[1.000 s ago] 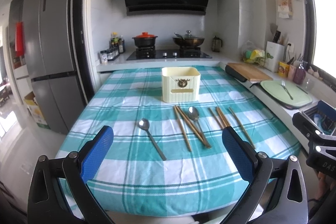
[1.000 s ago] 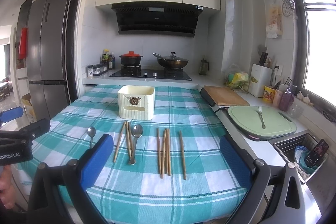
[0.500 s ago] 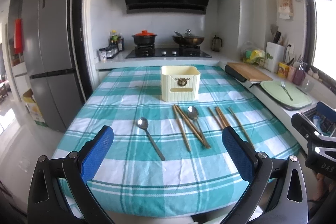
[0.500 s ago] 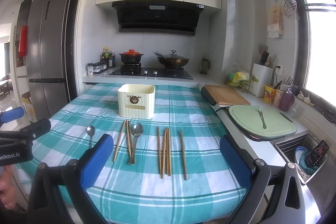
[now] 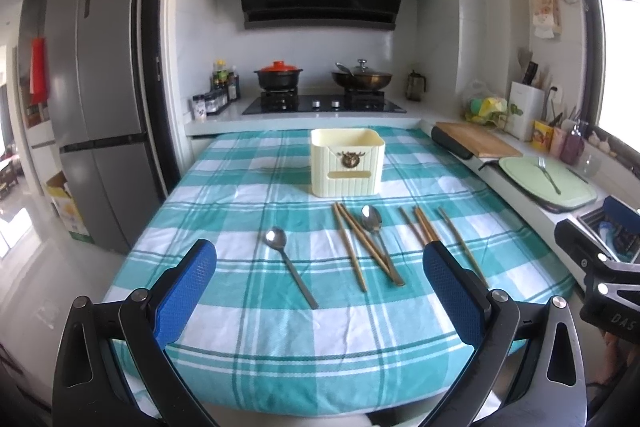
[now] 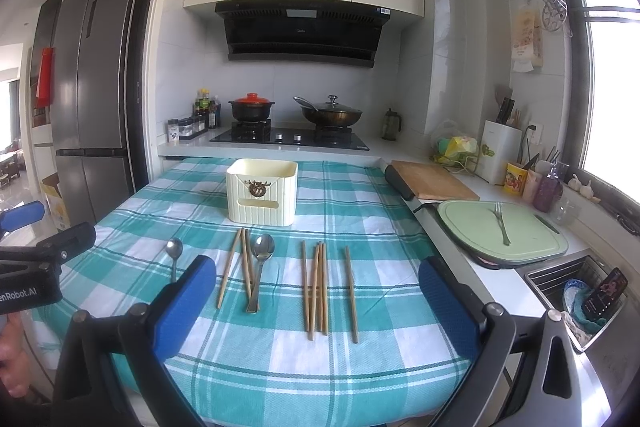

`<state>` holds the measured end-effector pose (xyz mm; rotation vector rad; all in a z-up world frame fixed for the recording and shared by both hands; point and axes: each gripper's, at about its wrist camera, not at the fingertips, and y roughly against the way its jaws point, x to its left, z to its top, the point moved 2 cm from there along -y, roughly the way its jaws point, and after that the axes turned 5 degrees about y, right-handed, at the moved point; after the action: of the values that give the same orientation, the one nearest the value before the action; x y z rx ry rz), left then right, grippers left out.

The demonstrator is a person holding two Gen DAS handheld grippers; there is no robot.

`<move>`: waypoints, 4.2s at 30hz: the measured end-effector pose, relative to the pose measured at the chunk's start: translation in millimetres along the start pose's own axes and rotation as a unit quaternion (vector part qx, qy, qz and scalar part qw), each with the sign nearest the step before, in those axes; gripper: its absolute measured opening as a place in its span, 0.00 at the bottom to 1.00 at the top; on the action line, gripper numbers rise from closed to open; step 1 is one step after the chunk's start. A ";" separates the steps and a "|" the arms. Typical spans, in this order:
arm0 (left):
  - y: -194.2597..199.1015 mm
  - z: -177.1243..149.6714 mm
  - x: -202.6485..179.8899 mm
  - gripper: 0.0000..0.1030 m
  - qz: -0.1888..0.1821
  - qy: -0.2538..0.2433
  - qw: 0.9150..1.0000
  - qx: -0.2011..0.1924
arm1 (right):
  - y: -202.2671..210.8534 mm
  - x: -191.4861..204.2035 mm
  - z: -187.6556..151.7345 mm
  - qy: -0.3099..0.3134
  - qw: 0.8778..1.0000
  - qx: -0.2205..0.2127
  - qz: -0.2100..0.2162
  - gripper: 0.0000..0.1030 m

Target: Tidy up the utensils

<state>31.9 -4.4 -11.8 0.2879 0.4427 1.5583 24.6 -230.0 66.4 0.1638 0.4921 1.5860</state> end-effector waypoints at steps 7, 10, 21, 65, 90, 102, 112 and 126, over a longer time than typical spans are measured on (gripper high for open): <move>-0.1 0.4 -0.2 1.00 0.000 0.001 1.000 0.000 | -0.2 -0.2 -0.3 0.001 1.000 0.000 0.000 1.00; -0.9 1.6 0.8 1.00 0.000 0.003 1.000 0.000 | -0.2 0.5 -0.3 0.001 1.000 0.000 0.001 1.00; -1.4 3.0 1.2 1.00 0.001 0.002 1.000 -0.001 | -2.6 6.1 -1.2 0.004 1.000 0.002 0.002 1.00; -44.7 4.6 7.9 1.00 0.048 0.001 0.998 0.030 | -39.5 -5.2 4.3 -0.018 1.000 0.023 -0.001 1.00; -172.9 -39.4 54.5 1.00 0.080 0.086 0.977 0.178 | -148.2 -60.7 -47.1 -0.020 0.990 0.135 -0.022 1.00; -247.6 -55.5 56.3 0.99 0.105 0.108 0.961 0.232 | -257.2 -65.2 -82.1 -0.037 0.970 0.236 0.054 0.53; -291.1 -64.3 75.0 0.98 0.136 0.135 0.948 0.255 | -297.9 -54.7 -93.8 0.004 0.953 0.292 0.074 0.34; -320.5 -48.4 67.2 0.67 0.149 0.106 0.957 0.224 | -336.1 -62.7 -83.8 -0.016 0.953 0.287 0.097 0.34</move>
<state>294.0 56.6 -204.6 0.5580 0.9614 1.7801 304.1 -308.2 -132.8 0.6956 0.9265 1.5892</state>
